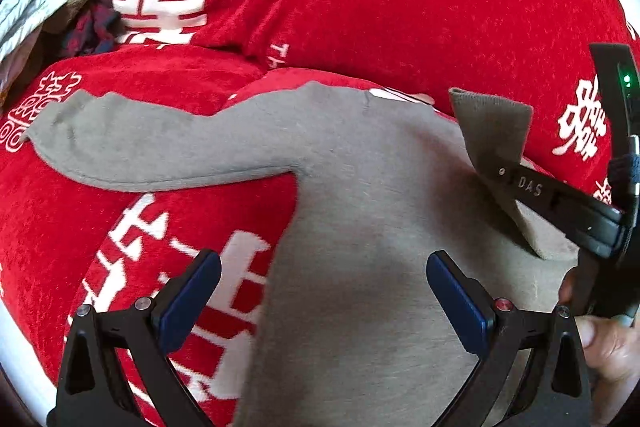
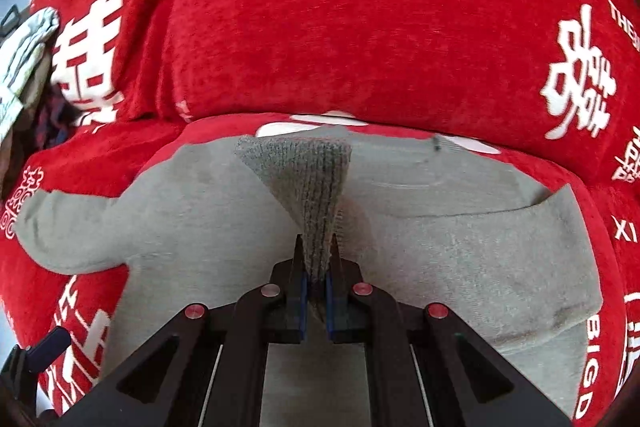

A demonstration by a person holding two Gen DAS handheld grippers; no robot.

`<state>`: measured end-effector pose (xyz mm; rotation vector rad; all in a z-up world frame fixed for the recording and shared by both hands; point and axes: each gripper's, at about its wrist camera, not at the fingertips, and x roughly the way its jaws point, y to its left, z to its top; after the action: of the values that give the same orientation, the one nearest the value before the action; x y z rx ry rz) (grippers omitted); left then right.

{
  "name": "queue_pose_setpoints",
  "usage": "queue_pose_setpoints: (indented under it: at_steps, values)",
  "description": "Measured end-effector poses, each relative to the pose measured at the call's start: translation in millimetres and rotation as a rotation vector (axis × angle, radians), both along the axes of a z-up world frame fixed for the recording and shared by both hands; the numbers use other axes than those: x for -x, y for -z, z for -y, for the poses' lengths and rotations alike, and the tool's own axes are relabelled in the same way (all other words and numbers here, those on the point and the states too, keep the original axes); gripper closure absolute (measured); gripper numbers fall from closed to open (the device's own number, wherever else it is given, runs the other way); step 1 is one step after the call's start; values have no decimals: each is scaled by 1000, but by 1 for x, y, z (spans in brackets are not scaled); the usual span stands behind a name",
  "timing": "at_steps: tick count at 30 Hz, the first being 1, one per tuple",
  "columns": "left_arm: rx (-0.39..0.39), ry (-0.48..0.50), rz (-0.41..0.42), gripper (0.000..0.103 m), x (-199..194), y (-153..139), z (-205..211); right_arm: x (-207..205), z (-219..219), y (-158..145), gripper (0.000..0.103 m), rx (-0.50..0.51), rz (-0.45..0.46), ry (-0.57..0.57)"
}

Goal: Fold small clothes
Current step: 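Lay the sleeve onto the sweater body and open the right gripper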

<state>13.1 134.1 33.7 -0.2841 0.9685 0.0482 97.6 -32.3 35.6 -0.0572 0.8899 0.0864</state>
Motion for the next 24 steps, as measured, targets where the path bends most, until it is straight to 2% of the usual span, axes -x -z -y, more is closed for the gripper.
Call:
queue_pose_setpoints:
  at_steps: [8,24]
  values:
    - [37,-49,-22,0,5,9,-24,0,-27,9,96,20,-15,-40]
    - [35,-45,-22,0,7,10,-23,13,-40,41,96,31,-75,-88]
